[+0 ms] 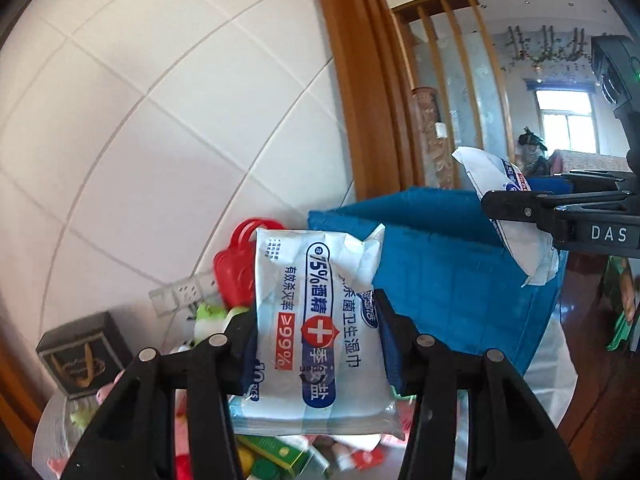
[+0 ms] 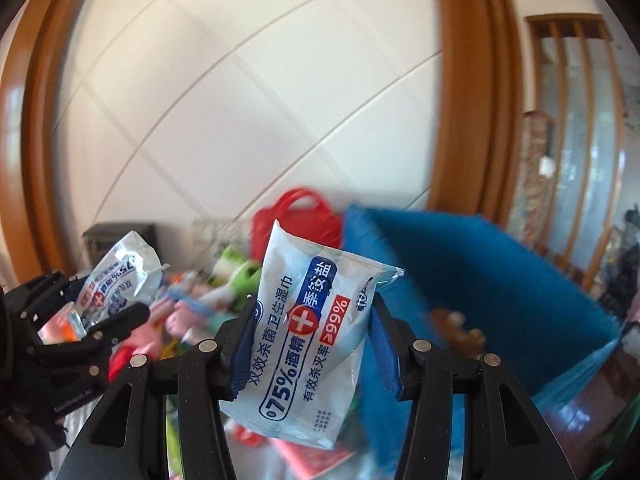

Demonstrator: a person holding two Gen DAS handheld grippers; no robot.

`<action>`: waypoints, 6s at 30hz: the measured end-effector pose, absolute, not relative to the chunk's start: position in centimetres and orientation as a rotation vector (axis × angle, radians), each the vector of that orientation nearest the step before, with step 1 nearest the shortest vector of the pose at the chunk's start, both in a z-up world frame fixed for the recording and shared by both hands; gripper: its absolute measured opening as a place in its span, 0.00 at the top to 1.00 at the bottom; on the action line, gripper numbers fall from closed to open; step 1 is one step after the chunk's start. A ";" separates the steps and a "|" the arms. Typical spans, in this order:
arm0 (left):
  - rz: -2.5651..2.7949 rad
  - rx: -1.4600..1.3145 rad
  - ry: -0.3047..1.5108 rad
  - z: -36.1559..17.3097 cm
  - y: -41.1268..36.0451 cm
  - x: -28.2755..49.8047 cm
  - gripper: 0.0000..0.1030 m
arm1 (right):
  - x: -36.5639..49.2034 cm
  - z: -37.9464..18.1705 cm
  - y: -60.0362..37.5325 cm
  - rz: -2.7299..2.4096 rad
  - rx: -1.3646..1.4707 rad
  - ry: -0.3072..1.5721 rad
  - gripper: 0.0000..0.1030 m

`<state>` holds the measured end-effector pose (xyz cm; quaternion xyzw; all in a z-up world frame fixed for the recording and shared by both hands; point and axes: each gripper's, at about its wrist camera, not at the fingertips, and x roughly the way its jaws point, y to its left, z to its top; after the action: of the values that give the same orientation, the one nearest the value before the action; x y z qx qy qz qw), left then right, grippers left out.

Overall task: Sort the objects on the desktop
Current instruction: 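Carry both wipe packs over the blue crate and open both tools, then withdraw both empty tools from the crate back over the bed, then reach the left tool to the white patch box while the right reaches a small white box, then close both tools on the white boxes and lift them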

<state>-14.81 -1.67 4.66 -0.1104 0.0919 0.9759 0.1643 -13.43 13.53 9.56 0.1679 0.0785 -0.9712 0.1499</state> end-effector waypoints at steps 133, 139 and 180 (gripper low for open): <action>2.839 -1.097 0.206 -17.3 -29.3 -26.2 0.21 | -21.9 -19.2 -13.7 -1.672 1.037 0.518 0.57; 2.858 -1.132 0.234 -18.0 -28.4 -26.2 0.18 | -22.8 -19.1 -13.4 -1.694 1.055 0.496 0.57; 3.106 -0.875 0.273 -10.6 -23.0 -17.7 0.23 | -20.0 -8.5 -8.1 -1.861 0.904 0.454 0.71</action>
<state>-17.70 -22.96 -10.58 -0.2698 0.0843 0.9580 -0.0482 -19.98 -8.07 -8.52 0.3723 0.1868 -0.7660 0.4897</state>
